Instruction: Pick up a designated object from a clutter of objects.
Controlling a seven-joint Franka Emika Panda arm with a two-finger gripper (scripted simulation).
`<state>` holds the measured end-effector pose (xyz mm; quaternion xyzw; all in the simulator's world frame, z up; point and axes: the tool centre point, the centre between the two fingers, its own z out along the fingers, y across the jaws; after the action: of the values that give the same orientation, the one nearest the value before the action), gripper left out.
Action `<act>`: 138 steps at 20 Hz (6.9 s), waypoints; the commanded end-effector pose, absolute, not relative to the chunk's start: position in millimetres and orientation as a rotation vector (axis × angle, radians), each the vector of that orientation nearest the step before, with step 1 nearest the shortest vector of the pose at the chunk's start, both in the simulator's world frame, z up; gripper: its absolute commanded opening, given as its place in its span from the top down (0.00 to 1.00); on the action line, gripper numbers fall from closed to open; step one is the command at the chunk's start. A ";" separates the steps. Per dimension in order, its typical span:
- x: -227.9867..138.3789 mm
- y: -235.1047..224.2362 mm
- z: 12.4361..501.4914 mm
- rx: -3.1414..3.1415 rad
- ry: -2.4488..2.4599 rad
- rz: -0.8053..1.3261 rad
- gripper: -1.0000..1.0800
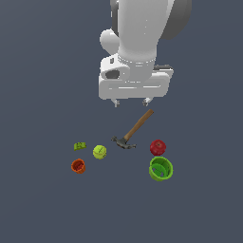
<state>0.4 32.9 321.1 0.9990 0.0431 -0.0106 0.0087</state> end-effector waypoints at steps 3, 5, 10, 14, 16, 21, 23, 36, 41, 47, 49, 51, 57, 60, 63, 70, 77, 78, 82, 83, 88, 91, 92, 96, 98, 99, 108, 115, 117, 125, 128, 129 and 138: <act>7.5 26.7 314.8 3.126 0.121 -0.033 0.04; 12.9 21.8 309.9 3.129 0.111 -0.033 0.04; 31.7 3.7 291.7 3.140 0.074 -0.030 0.04; 51.0 -18.5 269.5 3.149 0.031 -0.027 0.04; 61.6 -32.6 255.3 3.153 0.005 -0.024 0.04; 86.0 -73.3 214.2 3.158 -0.066 -0.017 0.04; 93.8 -90.5 196.7 3.158 -0.094 -0.014 0.04; 114.7 -177.5 104.8 3.138 -0.221 -0.001 0.04; 115.3 -190.5 90.5 3.133 -0.238 0.000 0.04; 114.7 -191.8 87.4 3.133 -0.240 -0.002 0.04; 114.6 -191.8 82.7 3.133 -0.240 -0.002 0.04; 114.5 -191.9 74.8 3.133 -0.240 -0.002 0.04; 113.7 -192.3 44.5 3.132 -0.241 0.000 0.04; 114.3 -192.5 37.9 3.132 -0.241 0.000 0.04; 115.2 -192.9 37.9 3.132 -0.241 0.000 0.04; 115.2 -192.9 37.9 3.132 -0.241 0.000 1.00; 114.0 -192.8 39.3 3.132 -0.241 0.000 1.00; 113.2 -192.9 40.3 3.132 -0.241 0.000 1.00; 107.7 -193.1 47.5 3.132 -0.241 0.000 1.00; 105.8 -193.1 50.1 3.132 -0.241 0.000 1.00; 91.8 -193.5 68.4 3.133 -0.241 0.000 1.00; 80.2 -193.9 83.7 3.133 -0.241 0.000 1.00; 75.7 -194.1 89.6 3.133 -0.241 0.000 1.00; 55.3 -194.9 116.6 3.134 -0.241 0.000 1.00; 44.7 -195.4 130.7 3.134 -0.241 0.000 1.00; 39.3 -195.6 137.9 3.134 -0.241 0.000 1.00; -9.5 -198.0 203.6 3.135 -0.241 0.000 1.00; -48.3 -200.4 257.1 3.135 -0.241 0.000 1.00; -59.7 -201.1 273.1 3.135 -0.241 0.000 1.00; -102.1 -204.4 334.5 3.133 -0.242 0.000 1.00; -114.1 -205.4 352.9 3.133 -0.242 0.000 1.00; -117.6 -205.8 358.4 3.133 -0.242 0.000 1.00; -135.3 -207.6 387.4 3.132 -0.241 0.000 1.00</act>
<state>-133.5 -207.6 384.4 0.9970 -0.0770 0.0002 0.0000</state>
